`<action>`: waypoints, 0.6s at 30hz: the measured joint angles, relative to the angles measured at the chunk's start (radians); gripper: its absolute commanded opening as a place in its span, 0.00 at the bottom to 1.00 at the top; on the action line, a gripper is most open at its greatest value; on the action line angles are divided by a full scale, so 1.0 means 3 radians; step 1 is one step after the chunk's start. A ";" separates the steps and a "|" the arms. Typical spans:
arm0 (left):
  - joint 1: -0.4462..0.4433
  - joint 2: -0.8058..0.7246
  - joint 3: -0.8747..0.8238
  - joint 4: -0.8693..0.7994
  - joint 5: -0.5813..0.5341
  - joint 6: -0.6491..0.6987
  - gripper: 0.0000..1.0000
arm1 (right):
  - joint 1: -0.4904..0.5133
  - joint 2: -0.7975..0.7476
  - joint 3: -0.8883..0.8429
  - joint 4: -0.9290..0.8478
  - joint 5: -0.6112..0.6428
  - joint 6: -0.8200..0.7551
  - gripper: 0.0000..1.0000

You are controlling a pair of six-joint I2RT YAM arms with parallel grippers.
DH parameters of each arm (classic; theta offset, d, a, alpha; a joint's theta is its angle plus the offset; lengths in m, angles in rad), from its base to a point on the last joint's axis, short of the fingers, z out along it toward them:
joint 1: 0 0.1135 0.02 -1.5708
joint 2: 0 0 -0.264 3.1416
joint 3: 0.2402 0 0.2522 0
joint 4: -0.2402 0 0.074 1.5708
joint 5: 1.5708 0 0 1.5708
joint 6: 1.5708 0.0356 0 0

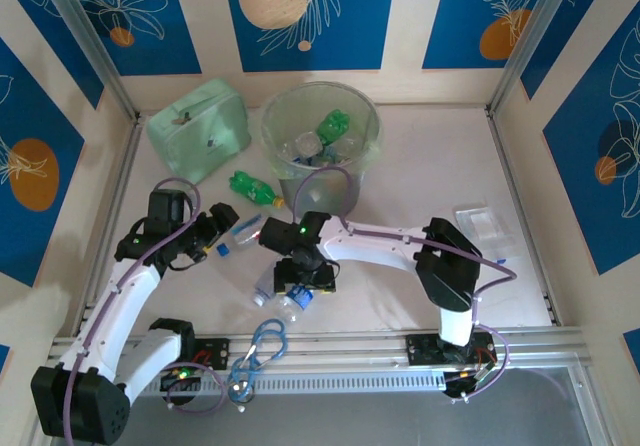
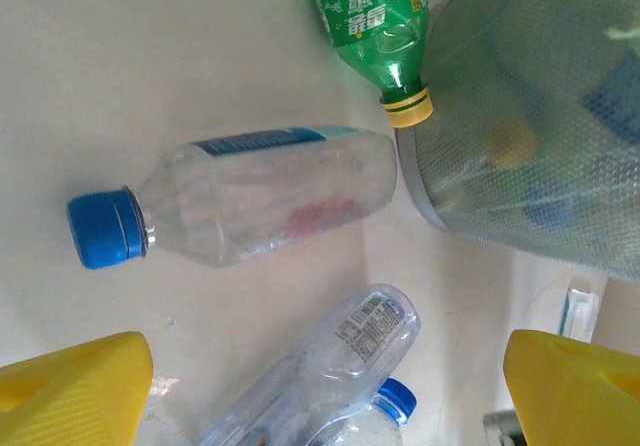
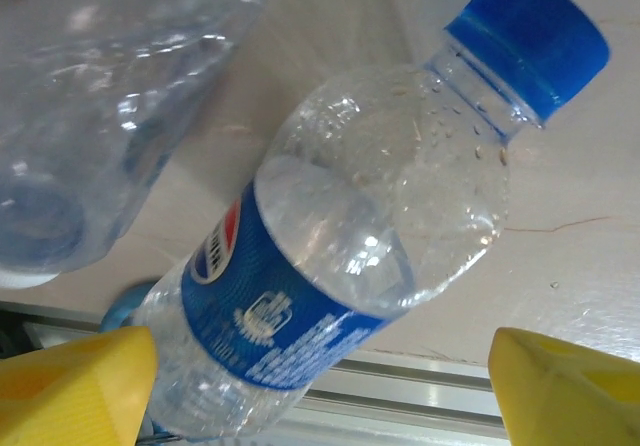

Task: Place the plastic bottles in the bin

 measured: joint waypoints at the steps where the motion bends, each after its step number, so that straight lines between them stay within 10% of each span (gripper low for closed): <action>1: 0.0003 0.0000 0.0000 -0.0004 0.0000 0.0011 0.91 | -0.0025 0.0037 -0.0017 0.0008 -0.0041 0.0014 0.86; 18: 0.0028 0.0098 0.0001 -0.0009 -0.0014 0.0193 0.91 | -0.0128 0.0491 0.0006 -0.0076 -0.0262 0.0052 0.53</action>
